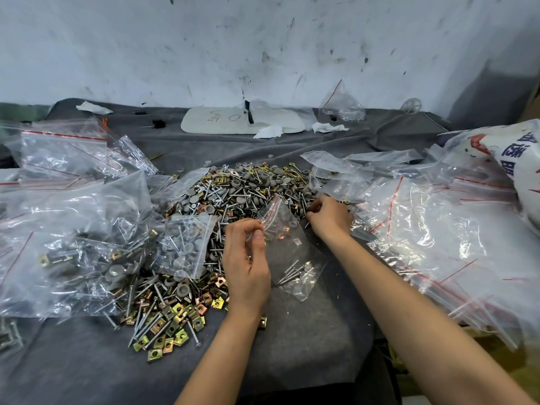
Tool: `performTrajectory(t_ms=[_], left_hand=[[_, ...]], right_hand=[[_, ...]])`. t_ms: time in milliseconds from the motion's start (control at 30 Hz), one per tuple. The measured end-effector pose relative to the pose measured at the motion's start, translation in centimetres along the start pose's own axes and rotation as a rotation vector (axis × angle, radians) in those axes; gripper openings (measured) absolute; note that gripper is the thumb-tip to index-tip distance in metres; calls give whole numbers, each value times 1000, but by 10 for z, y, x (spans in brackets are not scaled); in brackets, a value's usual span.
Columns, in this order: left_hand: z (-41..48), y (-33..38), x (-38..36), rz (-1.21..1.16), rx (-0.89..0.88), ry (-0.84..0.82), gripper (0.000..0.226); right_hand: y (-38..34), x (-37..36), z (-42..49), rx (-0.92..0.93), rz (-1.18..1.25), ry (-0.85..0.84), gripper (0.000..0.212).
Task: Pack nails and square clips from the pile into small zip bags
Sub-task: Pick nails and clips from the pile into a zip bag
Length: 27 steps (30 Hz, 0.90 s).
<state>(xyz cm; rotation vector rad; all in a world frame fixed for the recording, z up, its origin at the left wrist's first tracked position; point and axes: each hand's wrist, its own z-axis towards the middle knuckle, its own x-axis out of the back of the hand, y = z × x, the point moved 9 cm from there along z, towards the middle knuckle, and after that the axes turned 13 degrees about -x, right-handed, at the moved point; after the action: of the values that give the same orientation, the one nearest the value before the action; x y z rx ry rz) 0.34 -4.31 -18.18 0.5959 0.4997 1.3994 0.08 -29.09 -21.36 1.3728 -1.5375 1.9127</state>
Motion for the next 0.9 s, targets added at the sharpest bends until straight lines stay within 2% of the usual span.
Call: performTrajectory(t_ms=[233, 367, 500, 600, 700, 767, 900], left_hand=[[0, 1, 1, -2, 13, 3, 25], [1, 0, 1, 16, 5, -4, 26], [0, 0, -4, 12, -10, -49, 13], [-1, 4, -9, 28, -52, -86, 11], [0, 9, -11, 7, -89, -106, 9], [0, 12, -11, -14, -106, -101, 18], [1, 14, -9, -32, -120, -90, 15]], right_hand=[[-1, 0, -7, 70, 25, -67, 11], [5, 7, -11, 14, 55, -123, 18], [-14, 51, -27, 109, 449, -59, 15], [-50, 95, -59, 325, 661, 25, 22], [-90, 115, -106, 619, 550, 84, 18], [-103, 109, -128, 749, 401, 92, 12], [-101, 90, -137, 826, 254, 37, 12]])
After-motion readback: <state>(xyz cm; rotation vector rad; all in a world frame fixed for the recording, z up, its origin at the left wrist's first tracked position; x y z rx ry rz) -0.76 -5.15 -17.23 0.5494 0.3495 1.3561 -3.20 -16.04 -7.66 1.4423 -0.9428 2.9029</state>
